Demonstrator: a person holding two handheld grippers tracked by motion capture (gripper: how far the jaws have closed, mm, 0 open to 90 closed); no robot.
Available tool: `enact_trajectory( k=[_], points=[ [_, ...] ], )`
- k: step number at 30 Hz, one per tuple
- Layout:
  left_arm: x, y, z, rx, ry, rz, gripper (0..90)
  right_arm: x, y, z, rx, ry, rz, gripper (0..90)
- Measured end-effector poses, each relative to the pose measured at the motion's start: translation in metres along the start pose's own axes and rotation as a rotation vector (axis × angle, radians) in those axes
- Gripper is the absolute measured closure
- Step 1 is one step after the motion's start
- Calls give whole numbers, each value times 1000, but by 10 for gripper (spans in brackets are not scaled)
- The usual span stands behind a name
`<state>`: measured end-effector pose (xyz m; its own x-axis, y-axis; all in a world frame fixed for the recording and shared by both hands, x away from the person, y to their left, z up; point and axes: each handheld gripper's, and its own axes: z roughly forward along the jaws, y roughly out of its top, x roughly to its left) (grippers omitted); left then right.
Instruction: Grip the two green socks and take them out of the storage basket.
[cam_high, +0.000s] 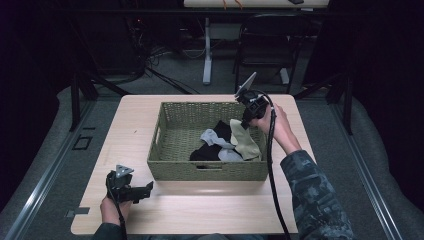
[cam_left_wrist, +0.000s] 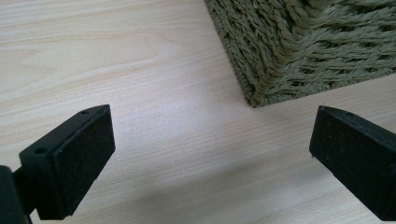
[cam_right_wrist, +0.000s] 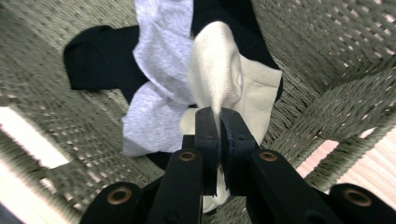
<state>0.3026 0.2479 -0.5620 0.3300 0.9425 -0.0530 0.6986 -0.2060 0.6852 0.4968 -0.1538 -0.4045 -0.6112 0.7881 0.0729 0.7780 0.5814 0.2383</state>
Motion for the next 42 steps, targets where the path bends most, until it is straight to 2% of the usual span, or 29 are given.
enact_trajectory(
  k=[8,17,31,42],
  points=[
    [0,0,0,1,-2,-4,0,2,5,-16,5,6,-9,864],
    [0,0,0,0,-3,-3,0,4,10,-37,-22,15,-24,863],
    [0,0,1,2,-6,-2,0,6,15,-56,-33,28,-28,862],
    [0,0,1,-1,-11,-2,0,7,19,-74,-45,17,-33,861]
  ],
)
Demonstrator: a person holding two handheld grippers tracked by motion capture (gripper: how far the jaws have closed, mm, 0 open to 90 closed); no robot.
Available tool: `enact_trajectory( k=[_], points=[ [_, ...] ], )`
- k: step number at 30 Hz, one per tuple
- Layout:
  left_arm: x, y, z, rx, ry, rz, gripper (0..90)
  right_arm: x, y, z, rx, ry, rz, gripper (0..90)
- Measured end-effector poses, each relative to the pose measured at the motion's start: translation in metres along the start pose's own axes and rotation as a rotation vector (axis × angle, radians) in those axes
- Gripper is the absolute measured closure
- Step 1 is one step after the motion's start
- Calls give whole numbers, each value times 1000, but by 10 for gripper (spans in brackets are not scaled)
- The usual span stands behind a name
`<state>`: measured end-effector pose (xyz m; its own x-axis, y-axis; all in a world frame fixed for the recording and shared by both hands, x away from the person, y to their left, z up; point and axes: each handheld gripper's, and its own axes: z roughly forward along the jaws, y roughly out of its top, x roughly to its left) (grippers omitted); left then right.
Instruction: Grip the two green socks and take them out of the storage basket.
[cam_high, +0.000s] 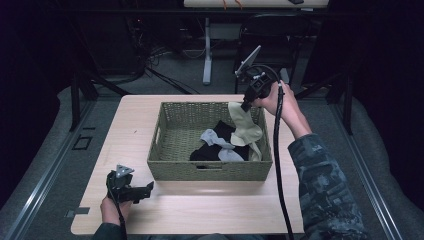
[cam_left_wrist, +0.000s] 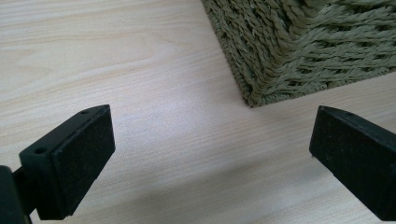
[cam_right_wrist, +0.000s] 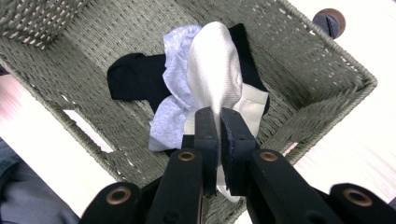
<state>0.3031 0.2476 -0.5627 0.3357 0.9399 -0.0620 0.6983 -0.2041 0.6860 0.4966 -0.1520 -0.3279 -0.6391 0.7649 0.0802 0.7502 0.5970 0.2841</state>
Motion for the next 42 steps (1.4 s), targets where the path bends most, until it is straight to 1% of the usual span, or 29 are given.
enact_trajectory(
  k=[2,7,12,15,16,18,21,22,23,24,25,26,27,29,30,32,33,35,36,38,39,42],
  points=[
    [-1,0,0,1,-1,2,1,2,1,-5,-13,-8,-7,861],
    [0,0,0,0,-2,1,0,3,3,-10,-6,-12,-11,861],
    [0,0,0,-1,-4,1,1,3,4,-18,-14,-24,-11,861],
    [0,0,0,-2,-4,0,1,1,4,-24,-18,-32,-13,861],
    [0,0,0,-2,-4,0,0,-1,3,-29,-27,-32,-5,861],
    [0,0,0,-2,-4,0,0,-2,2,-31,-27,-36,-4,860],
    [0,0,0,3,-9,2,0,-6,-1,-38,-39,-44,6,860],
    [0,0,-1,5,-7,2,0,-7,-2,-41,-42,-45,9,860],
    [0,0,-1,4,-7,2,0,-11,-6,-47,-54,-50,16,860],
    [0,0,-1,4,-7,1,0,-11,-6,-47,-54,-50,16,860],
    [0,0,-1,4,-7,1,1,-14,-10,-53,-64,-57,26,859],
    [0,0,-1,5,-8,2,1,-14,-10,-53,-64,-57,26,859],
    [0,0,-1,4,-7,1,0,-18,-14,-58,-71,-61,34,860],
    [-1,0,0,-3,-3,-1,1,-19,-16,-60,-75,-64,41,859],
    [-1,0,0,-6,0,-1,0,-25,-22,-65,-83,-67,52,859],
    [-1,0,0,-8,2,-1,0,-27,-24,-66,-89,-69,57,859],
    [-1,0,0,-1,-5,0,0,-30,-28,-68,-91,-68,65,858],
    [-1,0,0,-2,-4,0,0,-36,-34,-71,-103,-70,81,857],
    [-1,0,0,-2,-3,-1,0,-42,-40,-76,-98,-76,85,858],
    [-1,0,0,-8,3,-2,0,-48,-47,-79,-106,-83,99,858],
    [-1,0,0,0,-1,0,0,-48,-47,-79,-106,-83,99,858],
    [-1,0,0,0,1,0,0,-57,-59,-82,-111,-93,124,859]
  ],
)
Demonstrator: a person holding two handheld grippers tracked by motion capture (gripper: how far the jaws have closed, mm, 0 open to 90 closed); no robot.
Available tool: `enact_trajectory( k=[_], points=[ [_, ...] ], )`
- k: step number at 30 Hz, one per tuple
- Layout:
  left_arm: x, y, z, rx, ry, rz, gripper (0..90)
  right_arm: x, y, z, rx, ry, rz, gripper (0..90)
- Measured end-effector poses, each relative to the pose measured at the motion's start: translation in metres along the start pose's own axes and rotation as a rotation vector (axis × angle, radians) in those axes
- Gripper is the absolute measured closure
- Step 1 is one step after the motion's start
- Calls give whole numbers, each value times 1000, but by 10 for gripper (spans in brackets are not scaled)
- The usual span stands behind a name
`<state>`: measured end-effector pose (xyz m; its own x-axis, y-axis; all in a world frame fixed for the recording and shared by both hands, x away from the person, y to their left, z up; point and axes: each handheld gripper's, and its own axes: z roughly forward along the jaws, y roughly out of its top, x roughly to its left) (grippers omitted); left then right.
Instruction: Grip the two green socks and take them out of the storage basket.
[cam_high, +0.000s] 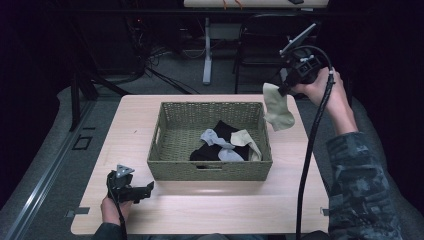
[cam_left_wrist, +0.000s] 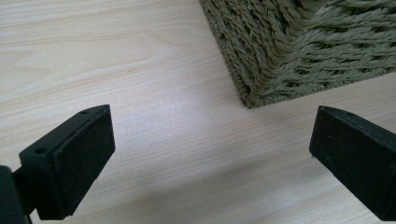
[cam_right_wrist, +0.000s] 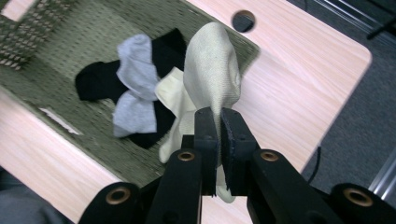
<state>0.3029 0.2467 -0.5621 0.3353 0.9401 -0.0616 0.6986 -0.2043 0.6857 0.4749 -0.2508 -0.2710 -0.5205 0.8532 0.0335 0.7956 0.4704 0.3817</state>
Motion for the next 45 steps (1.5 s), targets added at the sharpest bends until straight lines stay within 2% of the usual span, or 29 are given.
enact_trajectory(
  k=[2,4,6,8,10,13,14,15,17,18,19,20,22,23,24,26,28,29,30,34,36,38,39,40,42,43,45],
  points=[
    [0,0,0,-1,-2,-1,0,-12,-12,0,6,-14,31,860],
    [0,0,0,0,0,0,0,-15,-14,1,7,-15,37,860],
    [0,0,0,0,-1,-1,1,-26,-25,5,9,-21,65,860],
    [1,0,0,0,-2,-2,1,-29,-28,6,11,-24,78,861],
    [1,0,0,-1,-1,-1,0,-39,-37,14,21,-20,97,862],
    [1,0,0,0,0,-1,0,-43,-43,20,25,-16,108,862],
    [1,0,0,0,0,-2,1,-47,-48,28,25,-10,119,861],
    [1,0,0,0,0,-2,0,-47,-48,28,25,-10,119,861],
    [1,0,0,-1,0,1,1,-49,-54,43,38,-4,125,861],
    [1,0,0,-1,0,1,0,-49,-54,43,38,-4,125,861],
    [1,0,0,-1,0,1,0,-50,-56,49,51,-4,122,861],
    [1,0,0,-2,0,0,0,-51,-61,64,63,0,126,861],
    [1,0,-1,-2,1,-1,0,-52,-65,75,74,-7,125,861],
    [1,0,-1,-2,1,-1,0,-52,-65,75,74,-7,125,861],
    [1,0,-1,-3,1,-2,0,-54,-71,88,88,-9,132,862],
    [2,-1,0,-1,2,-5,0,-57,-77,100,100,7,144,862],
    [2,-1,0,1,3,-5,1,-58,-80,106,88,11,163,862],
    [2,-1,0,-1,1,-5,1,-60,-83,110,105,16,156,861],
    [1,-1,0,-1,0,-4,0,-61,-86,115,93,20,169,861],
    [1,0,0,0,1,0,0,-65,-98,135,119,51,173,859],
    [1,-1,0,0,0,-1,0,-64,-101,140,105,49,189,859],
    [1,0,0,0,0,1,0,-65,-104,147,129,50,183,858],
    [1,0,0,0,-1,1,0,-65,-108,157,121,58,199,858],
    [1,0,0,0,-1,1,0,-65,-108,157,121,58,199,858],
    [1,-1,0,0,-1,-1,1,-64,-111,168,129,49,212,857],
    [1,-1,0,0,-2,-1,0,-65,-112,172,147,55,198,855],
    [1,-1,0,0,-2,-1,0,-64,-115,180,144,47,216,848]
  ],
)
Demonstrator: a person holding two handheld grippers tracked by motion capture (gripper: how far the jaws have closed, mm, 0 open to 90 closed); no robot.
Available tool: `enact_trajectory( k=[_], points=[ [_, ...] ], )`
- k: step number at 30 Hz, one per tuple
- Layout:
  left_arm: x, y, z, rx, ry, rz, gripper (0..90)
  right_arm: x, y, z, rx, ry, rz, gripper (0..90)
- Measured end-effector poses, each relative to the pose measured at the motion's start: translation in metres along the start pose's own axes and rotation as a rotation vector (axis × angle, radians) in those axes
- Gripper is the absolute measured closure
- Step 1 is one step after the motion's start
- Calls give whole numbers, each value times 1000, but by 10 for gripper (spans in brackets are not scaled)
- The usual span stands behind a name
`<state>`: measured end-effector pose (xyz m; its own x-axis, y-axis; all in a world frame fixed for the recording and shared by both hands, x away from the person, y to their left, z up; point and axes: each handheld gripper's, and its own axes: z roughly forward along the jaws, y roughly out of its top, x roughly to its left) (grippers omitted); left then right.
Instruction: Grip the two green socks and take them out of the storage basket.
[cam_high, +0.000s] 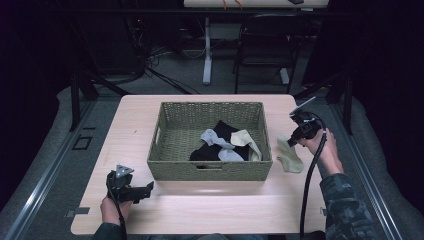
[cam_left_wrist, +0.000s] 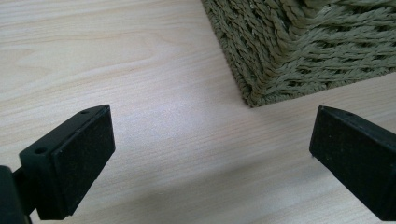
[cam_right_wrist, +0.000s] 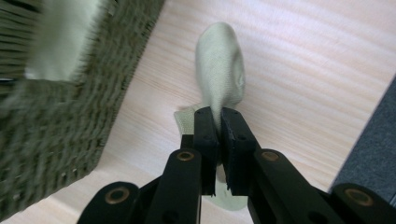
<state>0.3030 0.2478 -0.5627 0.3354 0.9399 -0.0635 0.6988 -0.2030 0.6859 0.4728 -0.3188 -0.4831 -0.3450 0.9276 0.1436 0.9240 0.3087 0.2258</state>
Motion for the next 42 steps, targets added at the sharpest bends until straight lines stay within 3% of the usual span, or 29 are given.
enact_trajectory(
  k=[1,5,9,11,13,14,19,25,33,36,42],
  points=[
    [0,0,0,2,0,2,1,-2,-1,9,26,4,0,828],
    [0,0,0,1,1,1,0,-4,-1,21,46,5,14,771],
    [0,0,0,0,1,-1,1,-3,-1,19,31,1,24,686],
    [0,0,0,3,1,3,1,0,0,9,33,3,4,587],
    [-1,0,0,6,1,4,0,1,0,5,25,-2,-1,569],
    [-1,0,0,5,1,4,1,2,1,-4,20,1,-17,503],
    [-1,0,0,5,1,4,0,6,3,-23,-31,12,-19,392],
    [-1,0,0,5,4,3,0,18,12,-61,-40,24,-69,257],
    [-1,0,0,6,2,2,0,35,25,-84,-46,9,-104,119],
    [-2,0,0,6,1,5,1,49,33,-91,-50,2,-129,58],
    [-1,0,0,6,1,3,1,73,48,-98,-57,-6,-182,30]
  ],
)
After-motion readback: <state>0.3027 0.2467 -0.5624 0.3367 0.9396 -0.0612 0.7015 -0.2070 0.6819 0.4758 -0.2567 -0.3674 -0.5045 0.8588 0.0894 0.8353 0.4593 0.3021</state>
